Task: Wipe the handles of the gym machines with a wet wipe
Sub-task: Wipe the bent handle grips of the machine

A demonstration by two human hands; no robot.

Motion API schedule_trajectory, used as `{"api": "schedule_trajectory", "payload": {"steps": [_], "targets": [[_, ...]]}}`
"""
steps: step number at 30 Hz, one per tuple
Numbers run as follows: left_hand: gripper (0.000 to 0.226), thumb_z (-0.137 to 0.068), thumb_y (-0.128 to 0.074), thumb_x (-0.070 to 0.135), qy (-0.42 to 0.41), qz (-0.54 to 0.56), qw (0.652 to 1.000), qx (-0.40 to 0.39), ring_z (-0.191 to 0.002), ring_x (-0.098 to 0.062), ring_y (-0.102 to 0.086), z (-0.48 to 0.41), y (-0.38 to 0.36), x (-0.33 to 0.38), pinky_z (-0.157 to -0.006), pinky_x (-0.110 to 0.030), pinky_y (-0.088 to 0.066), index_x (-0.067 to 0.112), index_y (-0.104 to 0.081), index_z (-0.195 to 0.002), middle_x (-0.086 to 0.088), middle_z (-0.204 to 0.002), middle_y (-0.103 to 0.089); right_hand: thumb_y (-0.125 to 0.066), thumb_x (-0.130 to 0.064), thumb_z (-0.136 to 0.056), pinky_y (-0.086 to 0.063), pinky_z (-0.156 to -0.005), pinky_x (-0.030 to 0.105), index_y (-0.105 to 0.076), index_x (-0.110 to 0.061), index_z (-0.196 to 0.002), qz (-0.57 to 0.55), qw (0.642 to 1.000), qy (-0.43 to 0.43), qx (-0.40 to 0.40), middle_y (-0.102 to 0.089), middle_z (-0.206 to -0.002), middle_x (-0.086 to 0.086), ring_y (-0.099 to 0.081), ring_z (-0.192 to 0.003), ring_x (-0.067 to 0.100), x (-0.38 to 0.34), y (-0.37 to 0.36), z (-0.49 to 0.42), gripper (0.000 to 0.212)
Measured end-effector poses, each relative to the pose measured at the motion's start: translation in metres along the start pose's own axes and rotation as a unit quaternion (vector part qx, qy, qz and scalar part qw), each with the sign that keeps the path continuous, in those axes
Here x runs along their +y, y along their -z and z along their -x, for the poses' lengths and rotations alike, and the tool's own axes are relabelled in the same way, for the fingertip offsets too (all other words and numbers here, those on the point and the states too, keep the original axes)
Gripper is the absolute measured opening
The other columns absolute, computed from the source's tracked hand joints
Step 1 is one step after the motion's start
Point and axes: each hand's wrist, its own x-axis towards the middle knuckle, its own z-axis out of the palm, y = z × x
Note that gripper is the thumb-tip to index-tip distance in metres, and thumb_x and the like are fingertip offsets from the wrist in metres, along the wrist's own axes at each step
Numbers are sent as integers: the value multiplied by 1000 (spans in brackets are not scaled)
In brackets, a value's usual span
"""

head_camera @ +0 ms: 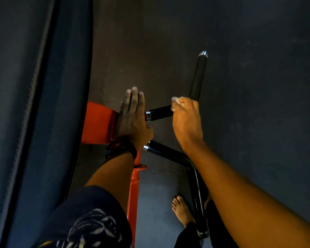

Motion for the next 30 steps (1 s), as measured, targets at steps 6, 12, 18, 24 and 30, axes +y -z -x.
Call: {"api": "schedule_trajectory", "payload": {"steps": [6,12,18,24,30], "targets": [[97,-78,-69,21,-7,16,1000,5,-154,-30,0,-2,-1,-3,-121,-38,3,4,-16,-158,-14,-167,-6,-53,-6,-97,-48,-82,37,-64,-6,-113,-52,995,60,-61,-53,-111,11,-52,-99,23,-16,-11,19,19],[91,-80,-56,30,-3,34,999,4,-154,-29,3,-3,-2,-3,-124,-44,-5,5,-15,-158,-13,-167,-3,-56,-16,-98,-44,-85,10,-67,-13,-102,-194,972,-129,-10,-52,-105,-1,-53,-87,-14,-32,-25,31,12],[91,-78,-57,20,-6,47,999,11,-154,-28,3,-2,-2,-4,-124,-43,-4,6,-15,-158,-12,-167,-4,-68,1,-86,-38,-81,4,-70,-2,-94,-256,926,-252,118,-64,-97,14,-61,-90,18,-35,-32,32,9],[94,-82,-64,18,-4,39,999,-1,-154,-26,7,-3,-2,-6,-122,-38,0,9,-11,-159,-9,-168,1,-64,7,-88,-51,-86,19,-60,-18,-84,-462,737,-465,164,-63,-96,1,-62,-96,18,-61,-36,22,26],[95,-80,-67,14,-1,52,999,0,-154,-27,4,-4,-3,-6,-123,-41,-4,8,-14,-159,-10,-168,-2,-63,5,-91,-53,-70,18,-61,-14,-91,-512,660,-531,142,-66,-97,8,-63,-88,18,-59,-35,17,19]]}}
